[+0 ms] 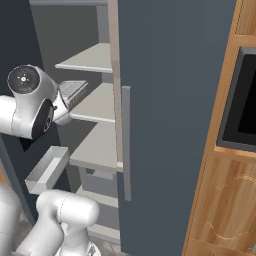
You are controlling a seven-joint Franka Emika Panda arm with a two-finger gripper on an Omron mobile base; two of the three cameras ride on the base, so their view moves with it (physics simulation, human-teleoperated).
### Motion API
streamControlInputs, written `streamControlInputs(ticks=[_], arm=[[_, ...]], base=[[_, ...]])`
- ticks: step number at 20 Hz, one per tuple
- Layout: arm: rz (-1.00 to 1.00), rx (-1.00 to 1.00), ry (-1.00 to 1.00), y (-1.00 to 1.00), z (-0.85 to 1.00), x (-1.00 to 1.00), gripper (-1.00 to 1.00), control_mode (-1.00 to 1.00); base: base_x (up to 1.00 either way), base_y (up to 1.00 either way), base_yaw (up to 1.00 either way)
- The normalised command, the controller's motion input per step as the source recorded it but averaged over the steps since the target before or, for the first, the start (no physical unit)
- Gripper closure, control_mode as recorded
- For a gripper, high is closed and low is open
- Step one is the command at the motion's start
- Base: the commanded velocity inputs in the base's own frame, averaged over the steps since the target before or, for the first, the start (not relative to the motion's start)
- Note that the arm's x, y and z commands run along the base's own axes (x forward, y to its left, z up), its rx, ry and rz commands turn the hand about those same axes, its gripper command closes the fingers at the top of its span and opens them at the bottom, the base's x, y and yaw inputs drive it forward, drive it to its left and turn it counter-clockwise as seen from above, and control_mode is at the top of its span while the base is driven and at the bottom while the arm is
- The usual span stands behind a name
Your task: The ice cube tray has been filled with water. Take the tray and place it in the freezer to make ice. Close the freezer door after placing the tray.
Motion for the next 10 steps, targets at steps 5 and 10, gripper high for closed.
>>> streamControlInputs(ticks=[5, 10], arm=[[0.0, 0.0, 0.0, 0.0, 0.26, 0.14, 1.0, -1.0], [0.0, 0.0, -0.02, 0.08, 0.06, 0.18, 1.0, -1.0]], base=[[0.0, 0.0, 0.0], [0.0, 0.0, 0.0]])
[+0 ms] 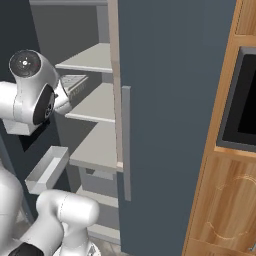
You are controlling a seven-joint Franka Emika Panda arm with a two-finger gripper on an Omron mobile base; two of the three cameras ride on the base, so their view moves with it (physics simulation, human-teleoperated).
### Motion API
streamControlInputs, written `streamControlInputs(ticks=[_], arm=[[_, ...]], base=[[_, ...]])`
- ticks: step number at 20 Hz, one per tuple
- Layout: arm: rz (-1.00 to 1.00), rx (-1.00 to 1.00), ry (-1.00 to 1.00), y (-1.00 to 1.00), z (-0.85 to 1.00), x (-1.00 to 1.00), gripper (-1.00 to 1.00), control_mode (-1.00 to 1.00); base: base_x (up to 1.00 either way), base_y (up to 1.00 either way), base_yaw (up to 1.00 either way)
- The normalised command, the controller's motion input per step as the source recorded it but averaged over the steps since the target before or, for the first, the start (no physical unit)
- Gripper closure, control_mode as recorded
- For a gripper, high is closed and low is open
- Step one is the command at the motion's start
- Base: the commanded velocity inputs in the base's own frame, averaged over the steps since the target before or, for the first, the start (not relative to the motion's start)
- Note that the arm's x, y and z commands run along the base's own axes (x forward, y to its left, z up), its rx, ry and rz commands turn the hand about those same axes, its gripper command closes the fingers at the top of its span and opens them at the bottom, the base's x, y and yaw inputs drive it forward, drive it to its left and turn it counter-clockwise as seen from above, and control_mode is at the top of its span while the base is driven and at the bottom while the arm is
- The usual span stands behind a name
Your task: The ice cube tray has been filled with water. Take the tray and place it in the freezer to make ice. Close the freezer door after placing the tray.
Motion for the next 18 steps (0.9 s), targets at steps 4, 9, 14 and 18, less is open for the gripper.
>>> streamControlInputs(ticks=[4, 9, 14, 18], arm=[[0.0, 0.0, -0.09, 0.13, 0.01, 0.19, 1.0, -1.0], [-0.03, 0.0, -0.17, 0.09, 0.0, 0.12, 1.0, -1.0], [-0.05, 0.0, -0.17, 0.01, 0.09, 0.04, 1.0, -1.0], [-0.05, 0.0, 0.0, 0.0, 0.39, 0.06, 1.0, -1.0]], base=[[0.0, 0.0, 0.0], [0.0, 0.0, 0.0], [0.0, 0.0, 0.0], [0.0, 0.0, 0.0]])
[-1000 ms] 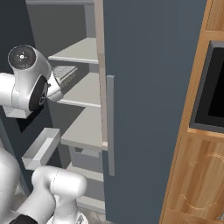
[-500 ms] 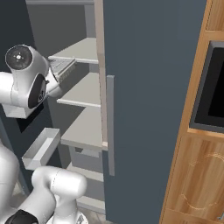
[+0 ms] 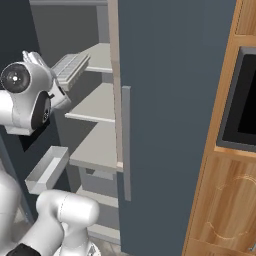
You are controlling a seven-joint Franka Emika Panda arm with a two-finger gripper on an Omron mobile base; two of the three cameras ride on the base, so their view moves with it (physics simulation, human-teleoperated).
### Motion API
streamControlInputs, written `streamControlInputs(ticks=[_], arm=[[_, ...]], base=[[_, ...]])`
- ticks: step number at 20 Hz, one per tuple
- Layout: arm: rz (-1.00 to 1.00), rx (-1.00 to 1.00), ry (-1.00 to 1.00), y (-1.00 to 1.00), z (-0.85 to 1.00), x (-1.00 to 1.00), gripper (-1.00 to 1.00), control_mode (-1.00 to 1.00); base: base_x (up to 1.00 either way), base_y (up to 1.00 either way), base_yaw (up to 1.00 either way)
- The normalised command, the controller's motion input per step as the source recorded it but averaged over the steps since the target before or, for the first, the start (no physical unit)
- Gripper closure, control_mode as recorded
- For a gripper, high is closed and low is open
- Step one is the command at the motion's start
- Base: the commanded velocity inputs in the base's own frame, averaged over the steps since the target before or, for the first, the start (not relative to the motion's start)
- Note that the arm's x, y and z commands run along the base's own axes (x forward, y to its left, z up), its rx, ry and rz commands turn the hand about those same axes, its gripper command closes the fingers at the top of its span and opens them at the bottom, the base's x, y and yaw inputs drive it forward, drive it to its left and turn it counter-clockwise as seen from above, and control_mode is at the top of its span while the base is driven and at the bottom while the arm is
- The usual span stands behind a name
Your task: The ice cube tray has been filled with water. Take the tray and place it in the freezer to make ice. Close the freezer door after placing the tray.
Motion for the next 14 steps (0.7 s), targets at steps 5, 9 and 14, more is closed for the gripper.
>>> streamControlInputs(ticks=[5, 9, 14], arm=[[-0.05, 0.0, 0.03, 0.0, 0.42, 0.19, 1.0, -1.0], [-0.02, 0.0, 0.06, 0.01, 0.19, 0.37, 1.0, -1.0], [0.0, 0.0, 0.01, 0.08, 0.0, 0.49, 1.0, -1.0]], base=[[0.0, 0.0, 0.0], [0.0, 0.0, 0.0], [0.0, 0.0, 0.0]])
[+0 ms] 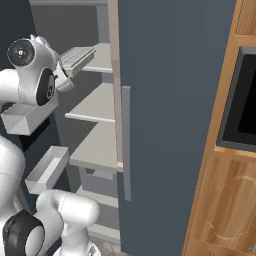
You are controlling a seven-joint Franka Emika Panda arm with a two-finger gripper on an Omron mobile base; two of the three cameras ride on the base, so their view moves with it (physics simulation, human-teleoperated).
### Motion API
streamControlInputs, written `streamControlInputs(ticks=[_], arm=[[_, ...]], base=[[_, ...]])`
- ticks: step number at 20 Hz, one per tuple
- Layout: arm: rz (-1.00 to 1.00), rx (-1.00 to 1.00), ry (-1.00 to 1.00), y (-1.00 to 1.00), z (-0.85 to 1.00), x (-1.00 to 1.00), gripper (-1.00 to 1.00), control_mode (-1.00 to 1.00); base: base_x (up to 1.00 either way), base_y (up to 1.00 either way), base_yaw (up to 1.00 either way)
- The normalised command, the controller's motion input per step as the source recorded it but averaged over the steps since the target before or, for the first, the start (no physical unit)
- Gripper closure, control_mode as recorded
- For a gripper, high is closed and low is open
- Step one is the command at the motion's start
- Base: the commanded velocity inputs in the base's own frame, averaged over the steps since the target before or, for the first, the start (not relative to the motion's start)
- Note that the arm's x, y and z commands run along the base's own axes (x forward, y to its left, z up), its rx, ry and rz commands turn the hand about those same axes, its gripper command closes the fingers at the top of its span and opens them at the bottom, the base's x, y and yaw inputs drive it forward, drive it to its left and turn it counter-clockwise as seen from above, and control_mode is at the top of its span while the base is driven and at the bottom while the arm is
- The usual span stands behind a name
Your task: The ice cube tray has been filled with water. Take the tray and place it in the freezer to make ice. Close the freezer door after placing the tray.
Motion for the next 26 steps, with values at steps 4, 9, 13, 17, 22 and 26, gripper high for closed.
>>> streamControlInputs(ticks=[4, 9, 13, 17, 22, 26], arm=[[0.0, 0.0, 0.0, 0.09, 0.0, 0.54, 1.0, -1.0], [0.0, 0.0, 0.0, 0.1, 0.0, 0.56, 1.0, -1.0], [0.0, 0.0, 0.0, 0.03, 0.0, 0.56, 1.0, -1.0], [0.0, 0.0, 0.0, 0.0, 0.0, 0.54, 1.0, -1.0], [0.0, 0.0, 0.0, 0.0, 0.0, 0.53, 1.0, -1.0], [-0.01, 0.0, 0.0, 0.0, 0.0, 0.53, 1.0, -1.0]], base=[[0.0, 0.0, 0.0], [0.0, 0.0, 0.0], [0.0, 0.0, 0.0], [0.0, 0.0, 0.0], [0.0, 0.0, 0.0], [0.0, 0.0, 0.0]])
